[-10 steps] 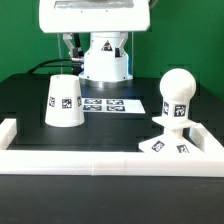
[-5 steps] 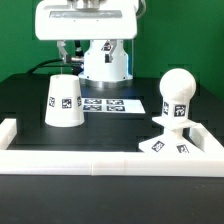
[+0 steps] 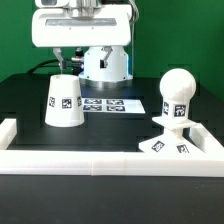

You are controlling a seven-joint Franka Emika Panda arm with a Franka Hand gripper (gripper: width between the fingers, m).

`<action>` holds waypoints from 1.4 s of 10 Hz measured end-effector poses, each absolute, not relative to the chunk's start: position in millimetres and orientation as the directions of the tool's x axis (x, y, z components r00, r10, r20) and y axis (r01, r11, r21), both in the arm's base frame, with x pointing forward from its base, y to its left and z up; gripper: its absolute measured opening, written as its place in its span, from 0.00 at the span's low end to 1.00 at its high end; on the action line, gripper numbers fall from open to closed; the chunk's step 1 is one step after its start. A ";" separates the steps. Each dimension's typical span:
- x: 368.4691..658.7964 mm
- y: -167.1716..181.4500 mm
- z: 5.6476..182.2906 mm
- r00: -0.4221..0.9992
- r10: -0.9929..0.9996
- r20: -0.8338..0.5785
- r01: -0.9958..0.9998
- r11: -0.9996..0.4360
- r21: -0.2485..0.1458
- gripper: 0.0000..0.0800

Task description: Assemble lamp

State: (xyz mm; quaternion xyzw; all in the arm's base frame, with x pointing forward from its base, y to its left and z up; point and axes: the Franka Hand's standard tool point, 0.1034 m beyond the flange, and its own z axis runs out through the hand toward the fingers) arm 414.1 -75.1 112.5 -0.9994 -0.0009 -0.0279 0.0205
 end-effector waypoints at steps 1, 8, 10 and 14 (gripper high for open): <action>413.7 -76.0 107.5 0.999 0.010 0.049 0.012 -0.999 -0.039 0.87; 411.7 -78.8 86.0 0.999 0.011 0.033 0.012 -1.000 -0.025 0.72; 409.5 -80.3 81.6 1.000 0.012 0.026 0.012 -1.000 -0.023 0.50; 408.8 -78.7 77.6 1.000 0.017 0.020 0.017 -1.000 -0.021 0.06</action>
Offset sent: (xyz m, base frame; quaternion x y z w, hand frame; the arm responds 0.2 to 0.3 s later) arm 0.0030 0.0036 -0.0157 0.0080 0.0141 0.0052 0.9999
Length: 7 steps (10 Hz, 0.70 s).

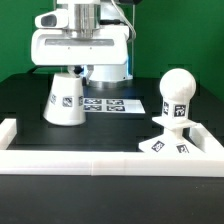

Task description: Assemble lamp

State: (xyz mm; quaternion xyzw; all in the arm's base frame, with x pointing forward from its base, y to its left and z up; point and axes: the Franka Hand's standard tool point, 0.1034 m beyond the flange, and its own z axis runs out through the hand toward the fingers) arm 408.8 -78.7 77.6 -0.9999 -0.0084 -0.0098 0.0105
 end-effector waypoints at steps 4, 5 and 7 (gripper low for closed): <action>408.3 -78.1 78.1 1.000 0.017 0.016 0.017 -1.000 -0.023 0.06; 408.1 -75.0 81.8 1.000 0.011 0.009 0.011 -0.999 -0.031 0.06; 411.0 -57.1 99.1 0.999 -0.035 -0.001 -0.035 -0.998 -0.047 0.06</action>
Offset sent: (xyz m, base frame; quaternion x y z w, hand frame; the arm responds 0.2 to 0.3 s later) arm -0.0014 0.0010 0.0033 0.0099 -0.0048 -0.0007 0.9999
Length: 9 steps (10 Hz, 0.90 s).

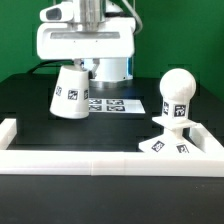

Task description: Assemble lamp

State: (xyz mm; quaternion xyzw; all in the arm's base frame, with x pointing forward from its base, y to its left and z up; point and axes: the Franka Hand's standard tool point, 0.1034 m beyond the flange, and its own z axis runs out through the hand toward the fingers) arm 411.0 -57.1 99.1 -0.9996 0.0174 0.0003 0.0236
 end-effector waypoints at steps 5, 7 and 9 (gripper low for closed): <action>450.0 -5.6 195.0 0.984 -0.176 -0.015 -0.177 -0.975 -0.137 0.06; 452.4 -4.9 197.3 0.979 -0.206 -0.003 -0.204 -0.968 -0.144 0.06; 452.2 -5.0 196.7 0.978 -0.206 -0.004 -0.205 -0.968 -0.144 0.06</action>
Offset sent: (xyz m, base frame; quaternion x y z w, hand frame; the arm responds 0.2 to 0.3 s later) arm 0.0412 0.0415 0.0891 0.0736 -0.0295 0.0475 0.9957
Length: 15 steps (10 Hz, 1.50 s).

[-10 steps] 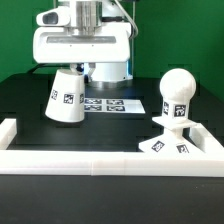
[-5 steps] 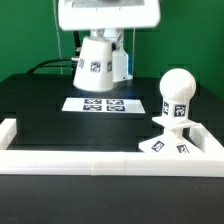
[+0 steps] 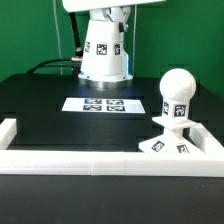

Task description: Assemble lamp

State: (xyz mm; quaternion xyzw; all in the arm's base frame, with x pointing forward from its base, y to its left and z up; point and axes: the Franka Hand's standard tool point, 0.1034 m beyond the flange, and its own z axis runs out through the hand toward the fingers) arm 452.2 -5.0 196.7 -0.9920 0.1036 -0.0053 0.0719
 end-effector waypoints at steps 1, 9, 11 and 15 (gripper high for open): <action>452.3 -3.6 196.2 0.979 -0.204 -0.005 -0.203 -0.968 -0.147 0.06; 514.6 70.4 228.2 0.974 -0.225 -0.018 -0.223 -0.945 -0.241 0.06; 514.6 70.4 227.8 0.974 -0.225 -0.018 -0.223 -0.945 -0.240 0.06; 537.5 87.5 240.9 0.979 -0.206 0.011 -0.197 -0.948 -0.250 0.06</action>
Offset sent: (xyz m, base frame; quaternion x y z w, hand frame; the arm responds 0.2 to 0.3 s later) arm 0.0436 0.0487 0.0267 0.0550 -0.0132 0.0514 0.9971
